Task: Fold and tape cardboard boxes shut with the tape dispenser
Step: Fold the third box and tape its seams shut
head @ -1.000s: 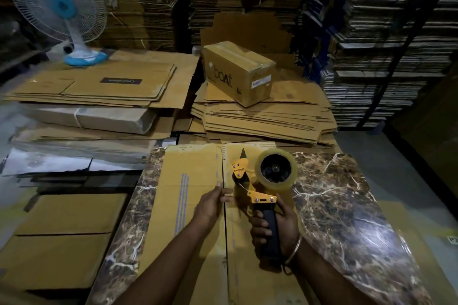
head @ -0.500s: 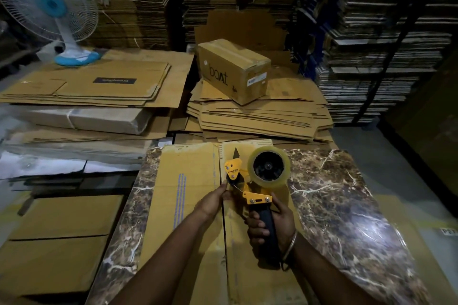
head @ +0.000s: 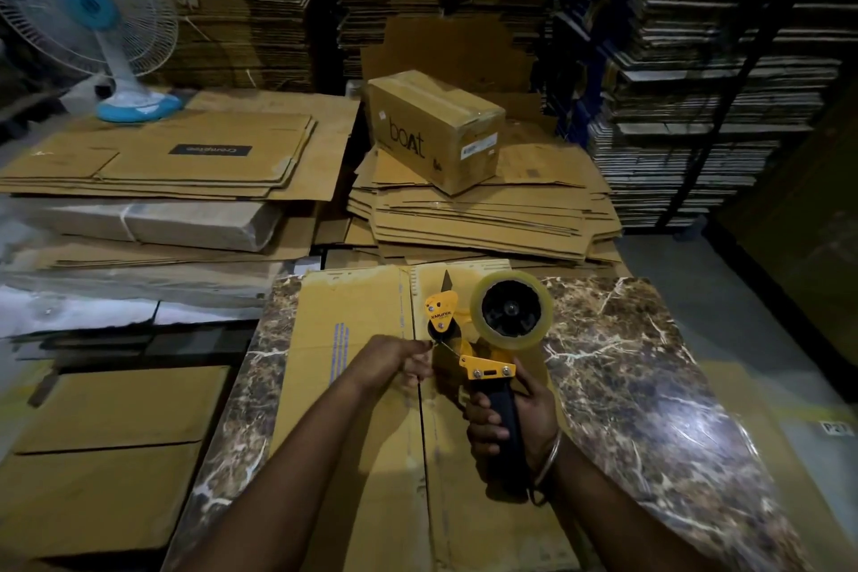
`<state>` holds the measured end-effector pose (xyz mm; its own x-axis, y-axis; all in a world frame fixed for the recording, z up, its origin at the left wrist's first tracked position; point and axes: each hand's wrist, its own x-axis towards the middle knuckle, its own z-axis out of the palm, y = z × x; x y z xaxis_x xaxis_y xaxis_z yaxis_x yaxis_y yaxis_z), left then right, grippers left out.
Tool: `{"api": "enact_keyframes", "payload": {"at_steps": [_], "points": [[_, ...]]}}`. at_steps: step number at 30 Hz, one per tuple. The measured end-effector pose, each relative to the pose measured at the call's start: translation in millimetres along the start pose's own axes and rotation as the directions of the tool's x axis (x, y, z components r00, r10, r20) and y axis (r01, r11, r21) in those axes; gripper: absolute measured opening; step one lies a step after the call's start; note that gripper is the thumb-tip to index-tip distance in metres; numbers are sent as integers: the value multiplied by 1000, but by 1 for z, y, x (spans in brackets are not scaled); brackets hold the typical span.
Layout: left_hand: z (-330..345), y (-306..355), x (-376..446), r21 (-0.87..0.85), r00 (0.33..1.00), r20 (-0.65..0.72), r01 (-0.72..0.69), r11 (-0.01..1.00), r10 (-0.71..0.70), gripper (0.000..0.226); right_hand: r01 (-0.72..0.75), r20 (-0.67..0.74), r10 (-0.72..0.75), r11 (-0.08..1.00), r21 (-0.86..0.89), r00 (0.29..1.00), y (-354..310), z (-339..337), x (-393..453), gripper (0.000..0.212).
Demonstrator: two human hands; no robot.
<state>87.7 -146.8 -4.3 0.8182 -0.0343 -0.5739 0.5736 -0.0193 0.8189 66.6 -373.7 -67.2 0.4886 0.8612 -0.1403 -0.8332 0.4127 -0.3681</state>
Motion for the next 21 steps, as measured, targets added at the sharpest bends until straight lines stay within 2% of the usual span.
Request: {"api": "enact_keyframes", "payload": {"at_steps": [2, 4, 8, 11, 13, 21], "points": [[-5, 8, -2, -1, 980, 89, 177, 984, -176, 49, 0, 13, 0, 1000, -10, 1000, 0, 2, 0, 63], [-6, 10, -2, -34, 939, 169, 310, 950, -300, 60, 4, 23, -4, 1000, -16, 1000, -1, 3, 1, 63], [-2, 11, -4, -225, 884, 309, 427, 876, -351, 46, 20, 25, -19, 999, -28, 1000, -3, 4, 3, 63], [1, 12, -4, -407, 895, 330, 421, 810, -299, 23, 8, -14, -9, 1000, -28, 1000, -4, 5, 2, 63], [2, 12, -3, -484, 913, 305, 395, 781, -272, 17, 6, -31, -8, 999, -48, 1000, -5, 6, 3, 63], [-11, 11, 3, -340, 941, 187, 333, 880, -283, 13, 20, -62, -24, 997, -76, 998, -12, 12, 4, 63]]}}
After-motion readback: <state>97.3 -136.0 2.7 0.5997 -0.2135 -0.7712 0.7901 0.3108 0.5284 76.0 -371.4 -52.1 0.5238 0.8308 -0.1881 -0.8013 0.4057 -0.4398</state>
